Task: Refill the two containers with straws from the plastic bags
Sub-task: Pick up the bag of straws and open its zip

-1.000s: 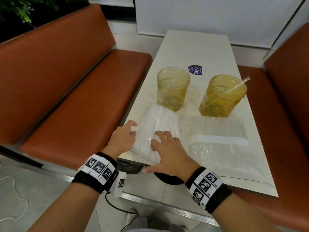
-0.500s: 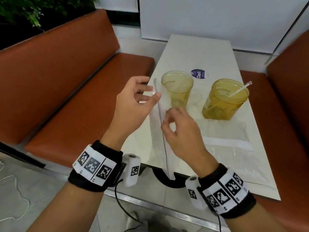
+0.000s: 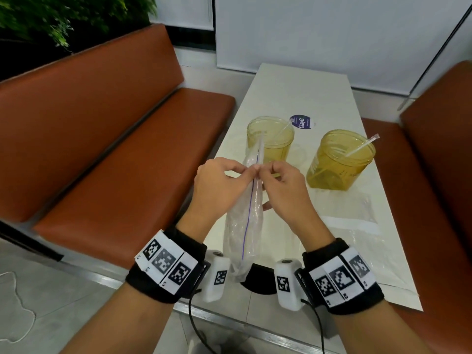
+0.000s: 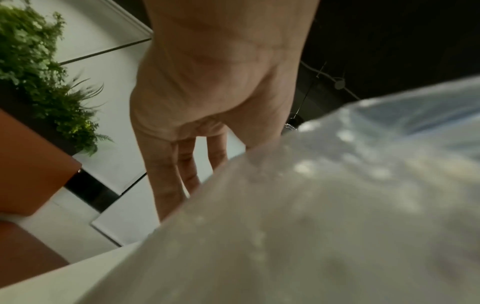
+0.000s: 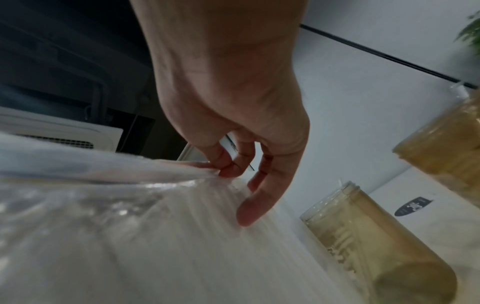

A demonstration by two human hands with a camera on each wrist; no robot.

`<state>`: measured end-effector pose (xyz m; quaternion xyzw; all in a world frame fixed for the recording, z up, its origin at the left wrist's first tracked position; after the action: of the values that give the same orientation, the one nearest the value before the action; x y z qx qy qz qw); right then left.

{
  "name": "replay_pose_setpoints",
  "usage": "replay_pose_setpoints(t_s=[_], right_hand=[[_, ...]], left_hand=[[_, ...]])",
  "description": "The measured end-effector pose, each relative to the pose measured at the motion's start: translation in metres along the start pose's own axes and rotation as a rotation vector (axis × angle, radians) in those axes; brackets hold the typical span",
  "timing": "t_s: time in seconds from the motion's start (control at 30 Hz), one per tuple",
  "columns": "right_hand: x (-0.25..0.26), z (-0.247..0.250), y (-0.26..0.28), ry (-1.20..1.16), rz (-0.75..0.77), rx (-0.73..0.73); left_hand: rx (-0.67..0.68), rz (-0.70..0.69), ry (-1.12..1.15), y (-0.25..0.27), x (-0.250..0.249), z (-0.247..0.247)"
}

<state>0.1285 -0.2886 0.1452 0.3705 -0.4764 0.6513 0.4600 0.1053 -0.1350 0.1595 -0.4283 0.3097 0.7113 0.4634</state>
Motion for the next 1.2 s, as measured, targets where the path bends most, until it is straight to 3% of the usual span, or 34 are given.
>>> replay_pose_setpoints(t_s=[0.17,0.3,0.43,0.57,0.77,0.83,0.97,1.07,1.2], right_hand=[[-0.006,0.005,-0.005,-0.015,-0.098,-0.064],[-0.011,0.003,-0.006,-0.066,-0.185,-0.024],[-0.005,-0.001,-0.008,-0.031,-0.120,0.053],[0.001,-0.007,-0.011,0.058,-0.051,0.107],[0.013,-0.011,-0.022,0.350,0.083,0.076],[0.015,-0.008,-0.025,0.389,0.077,0.039],[0.022,0.003,-0.030,0.524,0.124,-0.060],[0.033,0.003,-0.033,0.679,0.193,0.006],[0.032,0.002,-0.032,0.722,0.150,0.049]], left_hand=[[0.028,0.053,0.075,0.001,-0.004,-0.005],[0.086,0.104,0.141,0.002,-0.004,-0.009],[0.096,0.155,0.195,0.000,0.001,-0.008],[-0.031,0.229,0.103,-0.003,0.004,-0.006],[-0.150,0.174,0.035,-0.017,0.000,-0.001],[-0.137,0.163,0.031,-0.025,0.001,0.001],[-0.077,-0.013,-0.010,-0.023,-0.010,0.000],[-0.059,-0.088,-0.153,-0.022,-0.020,-0.006],[-0.049,-0.035,-0.253,-0.020,-0.024,-0.013]])
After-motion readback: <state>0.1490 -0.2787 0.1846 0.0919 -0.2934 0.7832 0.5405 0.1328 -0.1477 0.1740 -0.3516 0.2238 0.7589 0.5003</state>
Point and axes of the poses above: each hand's wrist, its own y-axis away from the middle knuckle, its own z-axis out of the back of the hand, x = y × z, the point moved 6 cm from there along -y, towards the middle knuckle, and after that the axes turned 13 degrees about z, right-handed, at the moved point
